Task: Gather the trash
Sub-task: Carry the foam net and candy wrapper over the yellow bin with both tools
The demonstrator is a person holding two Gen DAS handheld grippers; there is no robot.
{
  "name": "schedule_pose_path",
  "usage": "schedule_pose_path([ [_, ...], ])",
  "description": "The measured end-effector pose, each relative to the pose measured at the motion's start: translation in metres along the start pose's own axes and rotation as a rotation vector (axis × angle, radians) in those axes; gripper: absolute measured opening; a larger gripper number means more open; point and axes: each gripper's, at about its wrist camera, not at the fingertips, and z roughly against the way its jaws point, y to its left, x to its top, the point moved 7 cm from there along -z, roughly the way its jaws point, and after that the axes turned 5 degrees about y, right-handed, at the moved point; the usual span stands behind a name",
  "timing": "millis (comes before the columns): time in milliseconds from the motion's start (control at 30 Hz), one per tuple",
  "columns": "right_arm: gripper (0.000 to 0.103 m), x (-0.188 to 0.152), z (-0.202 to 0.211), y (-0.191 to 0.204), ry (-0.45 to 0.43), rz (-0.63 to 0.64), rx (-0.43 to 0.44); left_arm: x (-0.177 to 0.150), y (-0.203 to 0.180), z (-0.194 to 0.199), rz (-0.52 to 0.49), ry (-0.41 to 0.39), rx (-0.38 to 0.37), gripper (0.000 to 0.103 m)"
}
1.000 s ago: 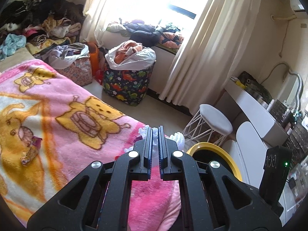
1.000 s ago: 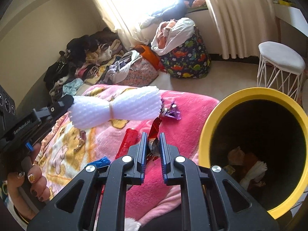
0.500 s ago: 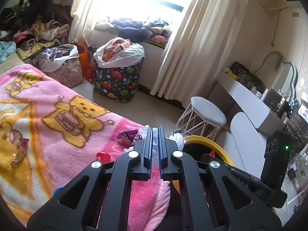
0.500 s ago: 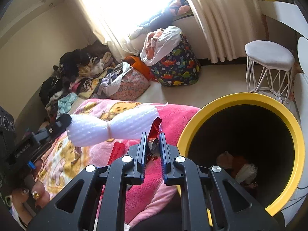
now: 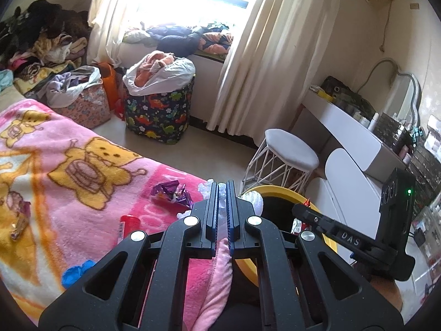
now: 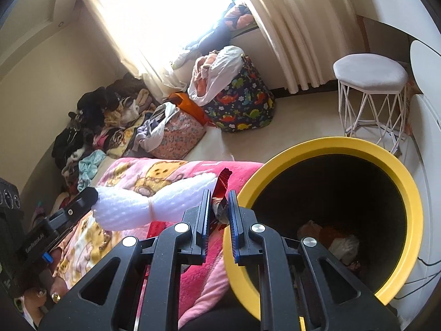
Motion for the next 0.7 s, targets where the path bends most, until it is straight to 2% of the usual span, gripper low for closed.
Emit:
schedule_pose_path([
  [700,0.013,0.015,0.016,-0.056,-0.062,-0.065,-0.112,-0.011,-0.038,-0.024,-0.095,0.047,-0.022,0.002],
])
